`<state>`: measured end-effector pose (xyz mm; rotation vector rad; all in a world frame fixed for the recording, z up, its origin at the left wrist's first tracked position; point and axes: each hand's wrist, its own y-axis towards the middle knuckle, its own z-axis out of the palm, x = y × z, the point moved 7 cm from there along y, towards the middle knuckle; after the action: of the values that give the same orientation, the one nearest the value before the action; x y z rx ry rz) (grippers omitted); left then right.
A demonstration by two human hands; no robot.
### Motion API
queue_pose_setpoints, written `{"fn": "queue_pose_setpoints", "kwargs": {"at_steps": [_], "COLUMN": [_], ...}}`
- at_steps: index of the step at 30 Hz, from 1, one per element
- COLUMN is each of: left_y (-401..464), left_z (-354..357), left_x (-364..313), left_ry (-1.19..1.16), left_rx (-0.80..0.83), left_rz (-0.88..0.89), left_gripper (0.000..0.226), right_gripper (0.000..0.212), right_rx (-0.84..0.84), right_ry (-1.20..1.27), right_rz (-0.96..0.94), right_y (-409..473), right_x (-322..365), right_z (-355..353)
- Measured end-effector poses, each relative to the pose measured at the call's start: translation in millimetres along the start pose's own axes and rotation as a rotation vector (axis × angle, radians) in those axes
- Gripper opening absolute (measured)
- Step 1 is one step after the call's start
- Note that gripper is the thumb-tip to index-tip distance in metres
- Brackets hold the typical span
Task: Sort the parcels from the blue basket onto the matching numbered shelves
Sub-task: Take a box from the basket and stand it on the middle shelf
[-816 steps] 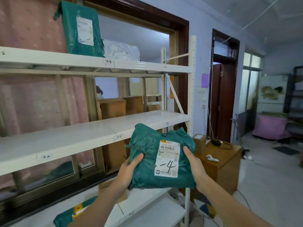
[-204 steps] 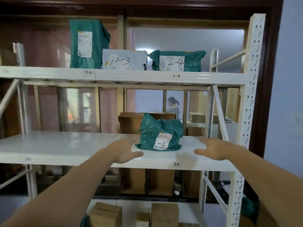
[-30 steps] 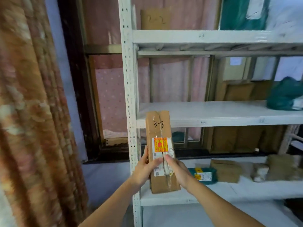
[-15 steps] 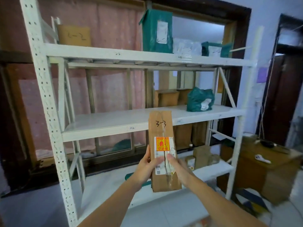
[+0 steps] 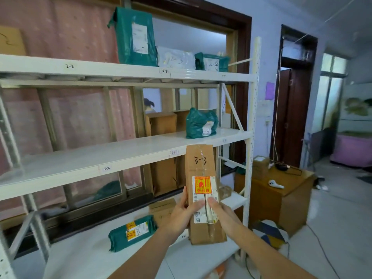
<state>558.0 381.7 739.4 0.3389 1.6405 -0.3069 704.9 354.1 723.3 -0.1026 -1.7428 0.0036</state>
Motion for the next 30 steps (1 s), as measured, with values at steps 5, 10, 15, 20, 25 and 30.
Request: {"fn": "queue_pose_setpoints", "kwargs": {"at_steps": [5,10,15,20,25,30], "left_y": [43.3,90.1,133.1,169.6,197.9,226.1], "left_z": [-11.8,-36.7,-79.1,-134.9,-190.0,-235.4], "left_x": [0.9,-17.5,-68.8,-111.0,-144.3,-161.1], "left_ry": [0.021,0.024,0.061,0.091,0.146,0.269], "left_rx": [0.010,0.008,-0.008,-0.170,-0.390,-0.474], "left_rz": [-0.008,0.047,0.180,0.297,0.399,0.391], "left_gripper": [0.096,0.098,0.078,0.070,0.075,0.080], "right_gripper": [0.060,0.045,0.062,0.073,0.048,0.050], "right_rx": [-0.003,-0.027,0.002,0.107,0.141,0.217], "right_ry": [0.015,-0.007,-0.111,-0.088,-0.162,-0.264], "right_rz": [-0.001,-0.038,-0.136,-0.249,-0.382,-0.509], "right_y": [32.8,82.4,149.3,210.9,267.4,317.3], "right_x": [2.8,33.3,84.5,134.9,196.5,231.1], "right_z": [-4.6,-4.9,2.8,31.2,63.0,87.4]}}
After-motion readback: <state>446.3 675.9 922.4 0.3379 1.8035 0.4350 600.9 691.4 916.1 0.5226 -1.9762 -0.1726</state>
